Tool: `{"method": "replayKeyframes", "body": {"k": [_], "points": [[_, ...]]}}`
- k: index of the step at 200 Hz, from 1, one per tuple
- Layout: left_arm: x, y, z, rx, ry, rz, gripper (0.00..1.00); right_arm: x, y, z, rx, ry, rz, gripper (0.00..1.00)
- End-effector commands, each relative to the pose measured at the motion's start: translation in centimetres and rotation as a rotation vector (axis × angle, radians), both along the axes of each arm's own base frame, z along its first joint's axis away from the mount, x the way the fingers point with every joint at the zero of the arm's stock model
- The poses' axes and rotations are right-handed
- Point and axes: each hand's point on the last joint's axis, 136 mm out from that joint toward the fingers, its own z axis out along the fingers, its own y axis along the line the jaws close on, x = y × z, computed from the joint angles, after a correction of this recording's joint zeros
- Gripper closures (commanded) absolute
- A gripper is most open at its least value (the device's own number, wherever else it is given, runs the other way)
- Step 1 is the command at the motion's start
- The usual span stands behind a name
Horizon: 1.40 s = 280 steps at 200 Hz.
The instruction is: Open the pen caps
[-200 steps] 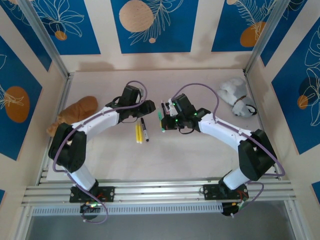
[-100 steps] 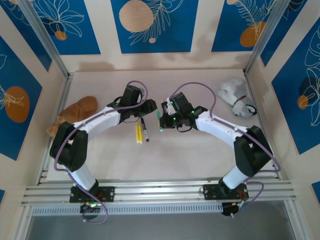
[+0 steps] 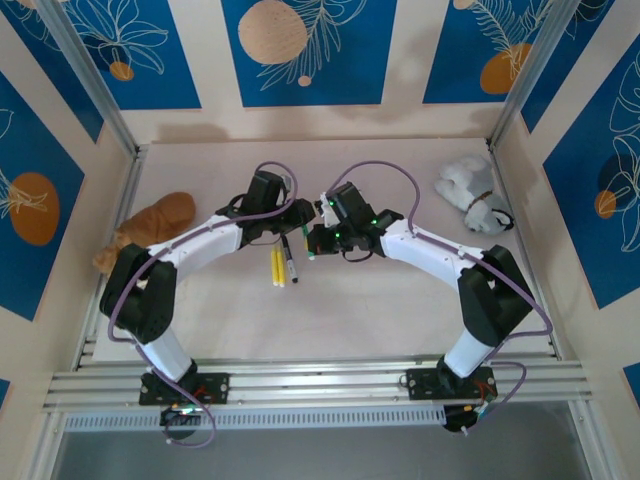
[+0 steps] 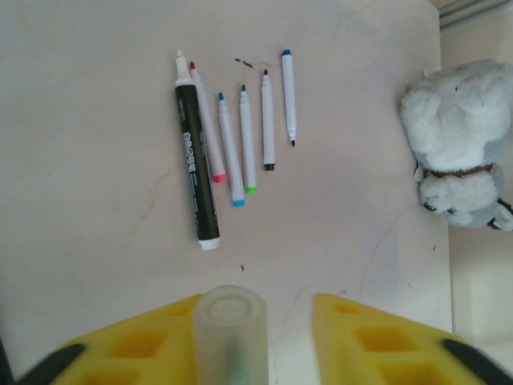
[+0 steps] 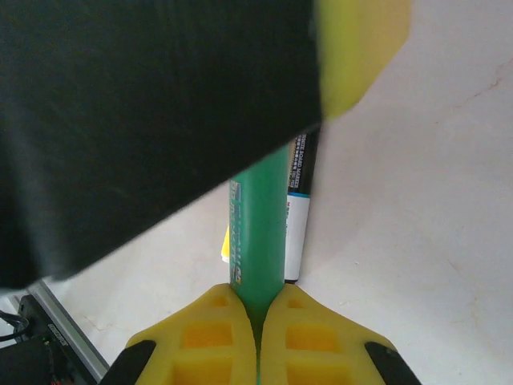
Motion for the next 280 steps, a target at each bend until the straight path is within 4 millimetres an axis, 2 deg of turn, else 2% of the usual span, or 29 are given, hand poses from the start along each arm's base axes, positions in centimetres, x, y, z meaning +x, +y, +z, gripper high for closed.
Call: {"method": "replayKeyframes", "body": {"k": [1, 15, 35, 53, 75, 92, 115, 126, 138, 158, 183, 221, 245, 280], "points": [[-0.3, -0.7, -0.3, -0.015, 0.001, -0.024, 0.8, -0.9, 0.3, 0.7, 0.018, -0.008, 0.037, 1.0], [-0.2, -0.6, -0.5, -0.004, 0.004, -0.018, 1.0, -1.8, 0.0, 0.0, 0.014, 0.008, 0.047, 1.0], [0.2, -0.2, -0.8, 0.025, 0.001, -0.003, 1.0, -3.8, -0.6, -1.1, 0.014, 0.045, 0.063, 1.0], [1.4, 1.2, -1.1, 0.103, -0.026, 0.044, 1.0, -6.8, -1.3, -2.3, -0.003, 0.093, 0.083, 1.0], [4.0, 4.8, -0.2, 0.196, -0.081, 0.175, 1.0, -12.8, -1.8, -3.0, -0.025, 0.15, 0.149, 1.0], [6.2, 6.9, 0.6, 0.229, -0.097, 0.231, 1.0, -17.1, -2.3, -2.9, -0.039, 0.173, 0.192, 1.0], [7.9, 7.5, 1.4, 0.224, -0.101, 0.254, 1.0, -18.7, -3.8, -2.1, -0.061, 0.165, 0.171, 1.0], [8.1, 7.0, 1.8, 0.212, -0.109, 0.233, 1.0, -18.0, -4.7, -1.5, -0.076, 0.128, 0.126, 1.0], [8.1, 6.4, 1.8, 0.21, -0.11, 0.209, 1.0, -16.2, -5.3, -0.6, -0.062, 0.077, 0.081, 1.0], [7.7, 5.7, 1.0, 0.222, -0.081, 0.161, 1.0, -11.3, -5.8, -0.2, -0.069, 0.018, -0.008, 1.0], [7.1, 6.1, -0.5, 0.276, -0.041, 0.133, 1.0, -4.9, -5.4, -1.5, -0.135, -0.027, -0.068, 1.0], [7.2, 6.6, -2.3, 0.402, 0.014, 0.056, 1.0, 2.6, -4.1, -3.7, -0.259, -0.047, -0.118, 1.0], [7.3, 6.6, -3.1, 0.414, 0.026, 0.049, 1.0, 5.8, -2.9, -5.1, -0.296, -0.027, -0.14, 1.0], [7.7, 6.4, -5.1, 0.443, 0.072, 0.027, 1.0, 8.6, -2.6, -7.8, -0.348, 0.017, -0.167, 1.0]]}}
